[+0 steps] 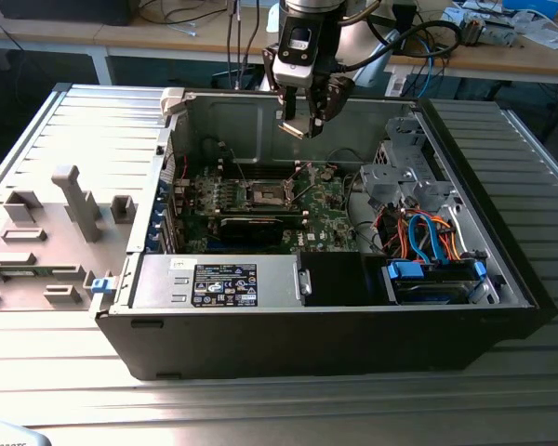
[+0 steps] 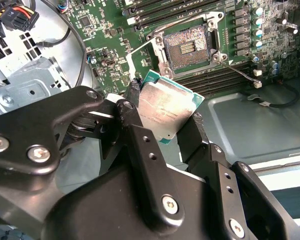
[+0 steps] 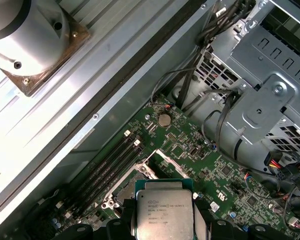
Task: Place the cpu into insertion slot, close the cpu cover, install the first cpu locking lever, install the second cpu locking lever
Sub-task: 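Place the cpu into insertion slot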
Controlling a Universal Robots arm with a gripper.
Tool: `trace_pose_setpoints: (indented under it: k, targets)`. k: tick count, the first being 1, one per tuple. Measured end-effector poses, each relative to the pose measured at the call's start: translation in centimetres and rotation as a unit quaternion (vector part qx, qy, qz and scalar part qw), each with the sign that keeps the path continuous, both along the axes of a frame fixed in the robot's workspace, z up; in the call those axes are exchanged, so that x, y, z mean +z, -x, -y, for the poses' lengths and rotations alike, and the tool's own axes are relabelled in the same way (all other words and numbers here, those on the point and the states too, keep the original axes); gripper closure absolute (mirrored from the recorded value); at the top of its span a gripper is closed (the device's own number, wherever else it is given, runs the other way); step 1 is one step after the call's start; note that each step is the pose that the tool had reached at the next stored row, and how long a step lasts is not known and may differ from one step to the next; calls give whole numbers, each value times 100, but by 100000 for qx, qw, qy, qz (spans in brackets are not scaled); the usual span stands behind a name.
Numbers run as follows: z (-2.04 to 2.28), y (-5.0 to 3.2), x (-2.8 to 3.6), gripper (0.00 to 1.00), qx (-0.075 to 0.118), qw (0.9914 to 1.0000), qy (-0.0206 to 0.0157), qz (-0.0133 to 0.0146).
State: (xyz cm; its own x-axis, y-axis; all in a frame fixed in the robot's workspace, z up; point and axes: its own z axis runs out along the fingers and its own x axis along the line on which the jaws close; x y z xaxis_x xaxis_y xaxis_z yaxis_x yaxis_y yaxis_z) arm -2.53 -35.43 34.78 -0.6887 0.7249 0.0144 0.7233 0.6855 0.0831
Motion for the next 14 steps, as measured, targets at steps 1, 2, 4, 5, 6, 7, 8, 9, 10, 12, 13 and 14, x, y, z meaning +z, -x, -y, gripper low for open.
trace_pose_setpoints:
  k: [1, 2, 4, 5, 6, 7, 8, 9, 10, 12, 13, 14]
  targets:
    - [0, 0, 0, 45, -36, 100000, -1, 1]
    - [0, 0, 0, 45, -61, 100000, 0, 0]
    - [0, 0, -1, 45, -92, 100000, 0, 1]
    - [0, 0, -1, 45, -121, 100000, 0, 0]
    - [0, 0, -1, 45, -148, 100000, -2, 2]
    - [0, 0, -1, 45, -163, 100000, 3, 0]
    - [0, 0, -2, 45, -219, 100000, 0, 1]
    - [0, 0, -2, 45, -270, 100000, -1, 2]
    - [0, 0, -2, 45, -293, 100000, -1, 0]
    - [0, 0, -2, 45, -343, 99999, 0, -1]
    - [0, 0, -3, 45, -365, 99999, 0, 2]
    - [0, 0, -3, 45, -392, 99999, 0, 2]
